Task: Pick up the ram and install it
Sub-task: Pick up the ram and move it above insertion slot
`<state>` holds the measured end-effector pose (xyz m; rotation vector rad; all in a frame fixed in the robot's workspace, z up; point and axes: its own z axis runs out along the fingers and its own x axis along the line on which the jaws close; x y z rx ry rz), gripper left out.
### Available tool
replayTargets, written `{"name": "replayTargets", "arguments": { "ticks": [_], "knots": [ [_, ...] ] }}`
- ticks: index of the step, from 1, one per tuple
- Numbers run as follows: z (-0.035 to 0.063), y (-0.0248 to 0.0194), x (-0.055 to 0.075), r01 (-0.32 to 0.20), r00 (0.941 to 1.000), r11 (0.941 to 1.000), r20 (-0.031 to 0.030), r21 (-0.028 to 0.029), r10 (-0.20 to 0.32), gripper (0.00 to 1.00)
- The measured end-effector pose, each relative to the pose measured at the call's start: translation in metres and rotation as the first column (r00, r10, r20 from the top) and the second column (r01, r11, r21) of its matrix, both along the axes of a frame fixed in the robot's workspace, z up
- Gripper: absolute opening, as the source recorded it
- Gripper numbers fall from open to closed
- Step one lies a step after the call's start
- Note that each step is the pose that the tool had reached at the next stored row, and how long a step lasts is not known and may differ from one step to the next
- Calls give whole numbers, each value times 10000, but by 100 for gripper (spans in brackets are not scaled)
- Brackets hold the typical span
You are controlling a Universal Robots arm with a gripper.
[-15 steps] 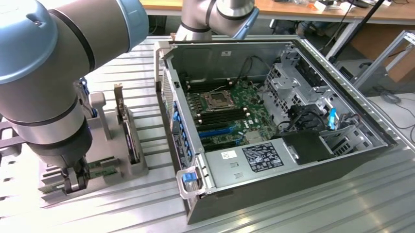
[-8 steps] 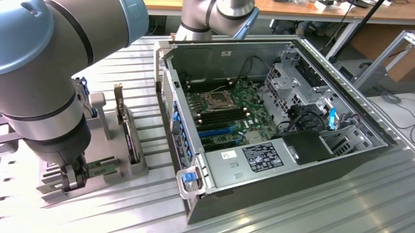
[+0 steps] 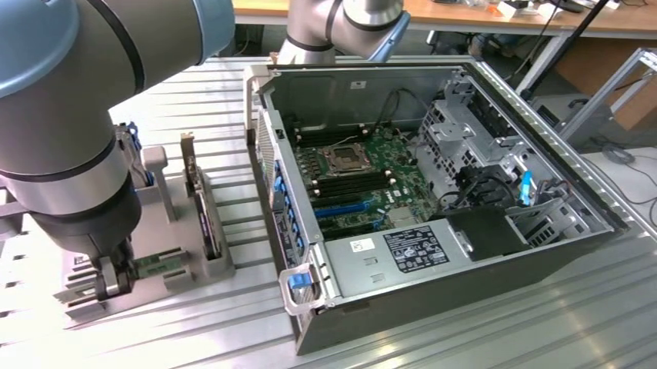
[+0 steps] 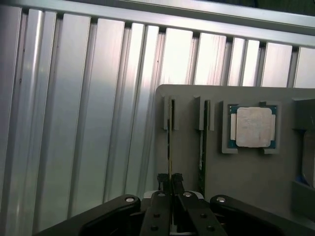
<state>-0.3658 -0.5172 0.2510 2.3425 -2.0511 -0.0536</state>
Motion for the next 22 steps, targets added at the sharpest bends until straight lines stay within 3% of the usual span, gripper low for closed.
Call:
{"name": "replayTargets", "arguments": {
  "ticks": [9,22],
  "knots": [
    [69,0,0,0,10000,10000,-2,-74,0,12],
    [165,0,0,0,10000,9999,-3,-121,0,12]
  ]
}}
